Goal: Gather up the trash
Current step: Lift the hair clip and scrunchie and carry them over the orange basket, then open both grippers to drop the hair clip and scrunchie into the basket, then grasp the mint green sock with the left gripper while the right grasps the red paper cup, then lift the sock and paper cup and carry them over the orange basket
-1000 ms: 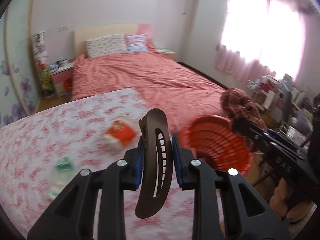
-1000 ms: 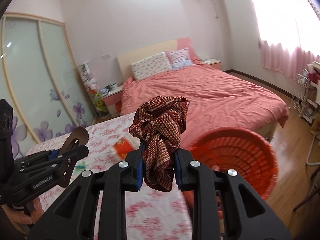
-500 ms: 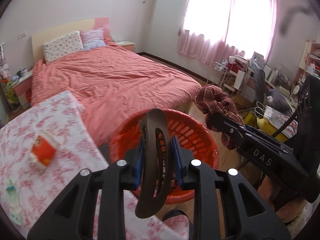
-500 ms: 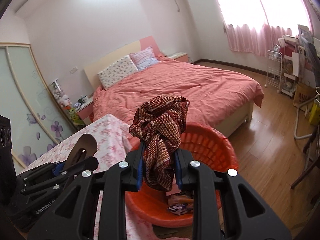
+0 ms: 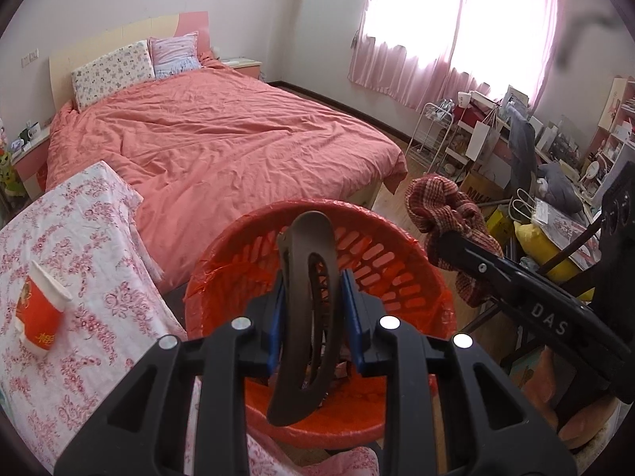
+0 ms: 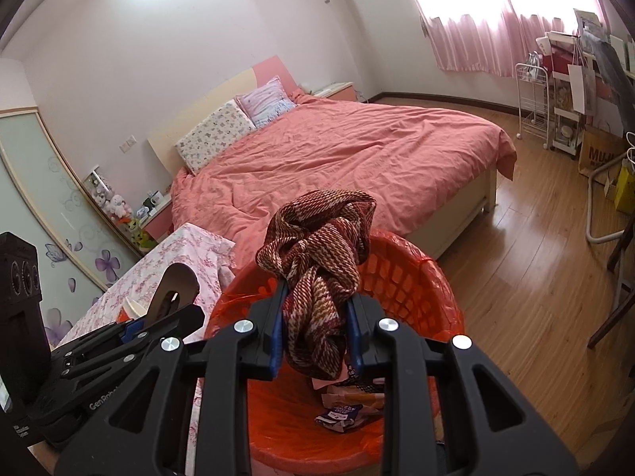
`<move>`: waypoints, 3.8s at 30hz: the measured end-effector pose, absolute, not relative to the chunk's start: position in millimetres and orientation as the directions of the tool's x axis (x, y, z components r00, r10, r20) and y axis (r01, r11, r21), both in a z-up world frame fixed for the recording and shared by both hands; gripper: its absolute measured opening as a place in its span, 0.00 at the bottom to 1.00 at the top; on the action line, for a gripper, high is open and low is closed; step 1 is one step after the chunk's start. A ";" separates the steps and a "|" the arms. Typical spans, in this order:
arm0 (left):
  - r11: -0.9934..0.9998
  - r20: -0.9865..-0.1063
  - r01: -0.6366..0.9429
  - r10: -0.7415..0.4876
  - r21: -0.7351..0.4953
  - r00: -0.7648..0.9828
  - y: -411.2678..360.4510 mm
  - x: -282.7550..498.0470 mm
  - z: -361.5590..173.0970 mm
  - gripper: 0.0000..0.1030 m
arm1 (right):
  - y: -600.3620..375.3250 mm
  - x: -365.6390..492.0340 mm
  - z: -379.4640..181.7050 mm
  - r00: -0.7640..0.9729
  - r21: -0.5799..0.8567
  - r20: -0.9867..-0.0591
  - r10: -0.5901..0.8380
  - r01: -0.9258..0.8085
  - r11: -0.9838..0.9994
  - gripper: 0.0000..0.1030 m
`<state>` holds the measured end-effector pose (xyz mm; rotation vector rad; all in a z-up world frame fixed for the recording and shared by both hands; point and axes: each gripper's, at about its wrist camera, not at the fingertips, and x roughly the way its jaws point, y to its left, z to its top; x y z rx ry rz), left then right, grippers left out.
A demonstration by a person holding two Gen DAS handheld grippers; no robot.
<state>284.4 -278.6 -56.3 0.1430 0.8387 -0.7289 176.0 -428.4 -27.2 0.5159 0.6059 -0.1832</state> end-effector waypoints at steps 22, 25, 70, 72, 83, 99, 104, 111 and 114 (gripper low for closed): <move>0.890 -0.718 0.454 -0.336 -0.032 0.609 -189.9 287.3 -59.1 0.86 | -406.5 178.8 -26.4 0.791 0.323 -0.610 -0.049 0.304 0.896 0.65; 0.912 -0.715 0.410 -0.291 -0.006 0.636 -160.2 280.9 -56.6 0.92 | -395.8 179.7 -25.8 0.787 0.302 -0.615 -0.047 0.290 0.908 0.65; 0.990 -0.787 -0.138 0.103 0.023 0.608 155.5 309.8 -111.4 0.28 | -129.9 308.4 -68.3 0.633 0.309 -0.744 0.215 0.040 0.950 0.67; 0.991 -0.788 -0.136 0.092 0.010 0.609 156.5 309.4 -111.4 0.28 | -127.9 320.4 -66.9 0.632 0.338 -0.748 0.202 0.101 0.936 0.73; 0.992 -0.786 -0.121 0.046 -0.037 0.617 162.0 306.2 -112.5 0.34 | -118.0 361.4 -75.0 0.600 0.212 -0.798 0.064 0.179 0.961 0.71; 0.991 -0.780 -0.103 -0.007 -0.091 0.625 166.7 303.7 -111.9 0.40 | -140.3 284.6 -77.6 0.615 0.113 -0.777 0.130 -0.066 0.991 0.73; 0.991 -0.780 -0.101 -0.008 -0.091 0.625 166.1 304.1 -111.7 0.41 | -134.2 294.5 -79.6 0.615 0.066 -0.785 0.073 -0.033 0.997 0.73; 0.992 -0.780 -0.089 -0.017 -0.093 0.625 164.5 305.9 -111.6 0.48 | -133.7 294.4 -81.0 0.612 0.047 -0.789 0.052 -0.024 0.999 0.73; 0.993 -0.779 -0.057 -0.046 -0.104 0.626 162.8 305.8 -111.2 0.54 | -138.1 292.0 -80.3 0.618 0.074 -0.783 0.071 -0.022 0.997 0.73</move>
